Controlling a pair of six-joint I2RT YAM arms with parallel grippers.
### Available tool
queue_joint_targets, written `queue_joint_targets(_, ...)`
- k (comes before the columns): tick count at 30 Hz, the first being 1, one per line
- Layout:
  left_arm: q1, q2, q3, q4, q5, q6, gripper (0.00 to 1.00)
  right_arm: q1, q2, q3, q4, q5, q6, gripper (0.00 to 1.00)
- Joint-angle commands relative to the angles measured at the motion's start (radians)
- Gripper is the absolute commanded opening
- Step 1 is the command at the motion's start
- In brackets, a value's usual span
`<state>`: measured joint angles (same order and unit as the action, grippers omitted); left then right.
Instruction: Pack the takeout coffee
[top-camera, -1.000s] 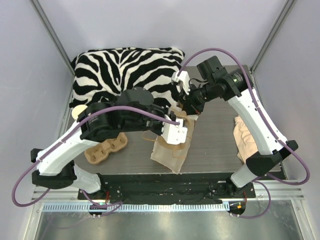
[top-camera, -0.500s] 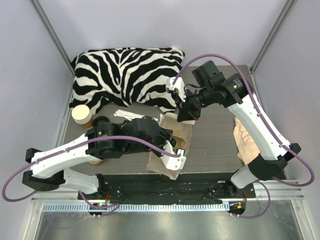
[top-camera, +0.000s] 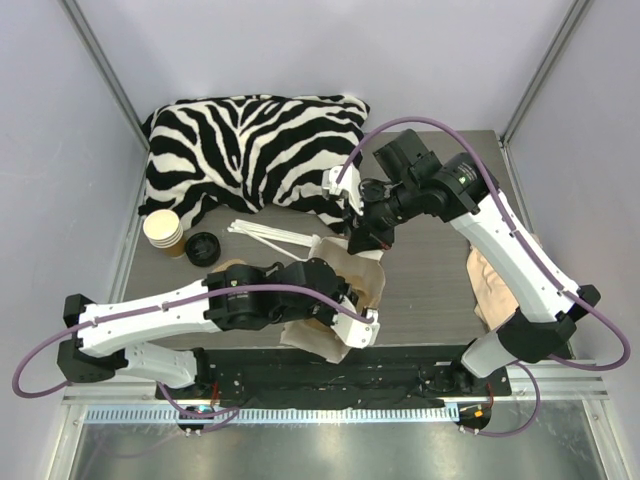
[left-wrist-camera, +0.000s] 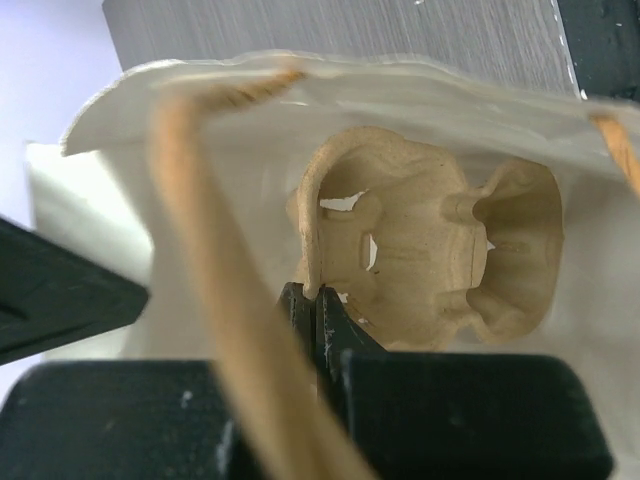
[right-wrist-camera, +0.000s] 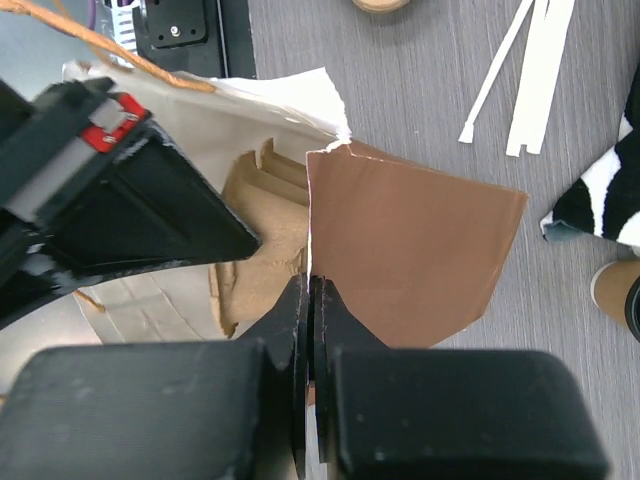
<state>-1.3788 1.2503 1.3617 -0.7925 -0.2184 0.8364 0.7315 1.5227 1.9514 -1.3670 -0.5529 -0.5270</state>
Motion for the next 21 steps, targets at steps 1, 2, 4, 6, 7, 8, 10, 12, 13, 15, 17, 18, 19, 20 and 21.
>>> queue_joint_targets(1, 0.009, -0.043, -0.038, 0.114, 0.013, -0.014, 0.0, 0.008, -0.016, 0.007, -0.043, -0.042, -0.027, 0.01)
queue_joint_targets(2, 0.035, -0.045, -0.041, 0.121, 0.046, -0.037, 0.0, 0.009, -0.015, 0.009, -0.046, -0.056, -0.031, 0.01)
queue_joint_targets(4, 0.069, -0.04, -0.033, 0.119, 0.089, -0.069, 0.0, 0.011, -0.012, 0.014, -0.053, -0.065, -0.047, 0.01)
queue_joint_targets(6, 0.112, -0.038, -0.029, 0.114, 0.129, -0.086, 0.0, 0.011, -0.01, 0.015, -0.06, -0.081, -0.057, 0.01)
queue_joint_targets(7, 0.122, -0.035, -0.03, 0.119, 0.139, -0.091, 0.0, 0.011, -0.009, 0.012, -0.058, -0.085, -0.067, 0.01)
queue_joint_targets(8, 0.142, -0.037, -0.039, 0.13, 0.148, -0.095, 0.0, 0.011, -0.01, 0.009, -0.057, -0.09, -0.07, 0.01)
queue_joint_targets(10, 0.155, -0.026, -0.041, 0.125, 0.175, -0.105, 0.0, 0.011, -0.007, 0.006, -0.053, -0.102, -0.068, 0.01)
queue_joint_targets(12, 0.161, -0.019, -0.045, 0.115, 0.186, -0.115, 0.0, 0.011, 0.001, 0.007, -0.055, -0.107, -0.068, 0.01)
queue_joint_targets(13, 0.164, -0.015, -0.049, 0.116, 0.188, -0.118, 0.0, 0.011, 0.004, 0.007, -0.057, -0.107, -0.07, 0.01)
queue_joint_targets(15, 0.184, -0.012, -0.064, 0.122, 0.201, -0.123, 0.0, 0.012, 0.01, 0.009, -0.064, -0.111, -0.085, 0.01)
queue_joint_targets(17, 0.208, -0.018, -0.087, 0.145, 0.215, -0.115, 0.0, 0.013, 0.016, 0.007, -0.073, -0.119, -0.094, 0.01)
queue_joint_targets(18, 0.213, -0.023, -0.095, 0.151, 0.215, -0.112, 0.0, 0.011, 0.02, 0.007, -0.078, -0.123, -0.105, 0.01)
queue_joint_targets(19, 0.218, -0.025, -0.101, 0.156, 0.244, -0.102, 0.0, 0.011, 0.027, 0.009, -0.083, -0.128, -0.111, 0.01)
queue_joint_targets(20, 0.219, -0.023, -0.111, 0.159, 0.257, -0.096, 0.0, 0.012, 0.028, 0.009, -0.083, -0.137, -0.117, 0.01)
queue_joint_targets(21, 0.219, -0.023, -0.116, 0.16, 0.261, -0.088, 0.0, 0.011, 0.031, 0.011, -0.084, -0.14, -0.125, 0.01)
